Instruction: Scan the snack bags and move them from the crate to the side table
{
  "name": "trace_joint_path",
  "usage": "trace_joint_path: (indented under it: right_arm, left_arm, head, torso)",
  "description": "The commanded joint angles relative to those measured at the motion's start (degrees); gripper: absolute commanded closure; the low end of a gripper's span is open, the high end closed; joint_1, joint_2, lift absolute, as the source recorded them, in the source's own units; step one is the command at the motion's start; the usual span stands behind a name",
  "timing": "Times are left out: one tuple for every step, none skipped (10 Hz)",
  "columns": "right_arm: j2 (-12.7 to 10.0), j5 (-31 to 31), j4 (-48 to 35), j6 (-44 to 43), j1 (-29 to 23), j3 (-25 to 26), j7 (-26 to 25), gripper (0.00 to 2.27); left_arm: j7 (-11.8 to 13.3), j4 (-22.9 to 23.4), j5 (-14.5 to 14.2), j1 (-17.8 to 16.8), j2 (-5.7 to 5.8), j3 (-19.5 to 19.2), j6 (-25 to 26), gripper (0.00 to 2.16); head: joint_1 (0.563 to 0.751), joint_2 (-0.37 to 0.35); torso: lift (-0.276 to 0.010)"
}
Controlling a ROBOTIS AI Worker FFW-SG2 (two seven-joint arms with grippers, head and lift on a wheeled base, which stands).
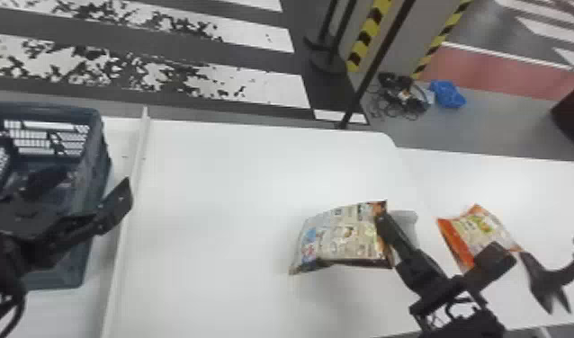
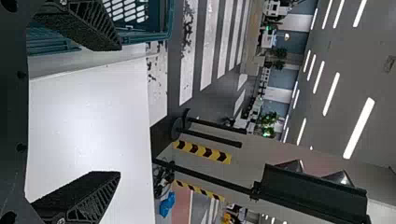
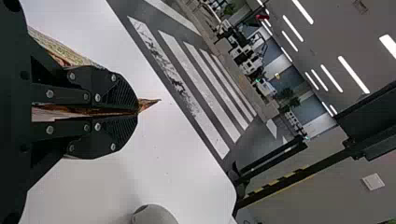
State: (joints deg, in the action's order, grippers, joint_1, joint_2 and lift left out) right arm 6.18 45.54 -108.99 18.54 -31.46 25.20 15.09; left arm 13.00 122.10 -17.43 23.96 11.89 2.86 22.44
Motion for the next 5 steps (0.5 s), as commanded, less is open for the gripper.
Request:
trace_joint_path:
  right_arm:
    - [-1.3, -3.0, 0.4, -1.0, -1.1, -0.2, -0.1, 0.03]
    - [-1.6, -4.1, 0.5, -2.1, -2.0, -0.8, -0.5, 0.03]
    - [-2.3, -4.8, 0.5, -2.4, -2.4, -1.0, -0.7, 0.04]
    - [-2.4, -5.2, 0.7, -2.4, -2.4, -1.4, -1.0, 0.05]
    - [-2.0, -6.6, 0.7, -1.9, -1.3, -1.4, -1.0, 0.05]
  left_arm:
    - [0.1, 0.0, -0.2, -0.2, -0.03, 0.0, 0.0, 0.04]
    - [0.1, -0.2, -0.2, -0.2, -0.03, 0.1, -0.1, 0.04]
    - [0.1, -0.4, -0.3, -0.2, -0.03, 0.0, -0.1, 0.04]
    - [0.4, -0.5, -0.5, -0.2, -0.03, 0.0, -0.1, 0.04]
    - [0.5, -0.5, -0.5, -0.2, -0.03, 0.0, -0.1, 0.04]
  head:
    - [0.695, -0.32]
    - [0.695, -0.323]
    - [0.695, -0.328]
    - [0.695, -0.328]
    - [0.695, -0.327]
  torso:
    - [-0.087]
    - [-0.087]
    - [-0.087]
    - [-0.087]
    - [-0.087]
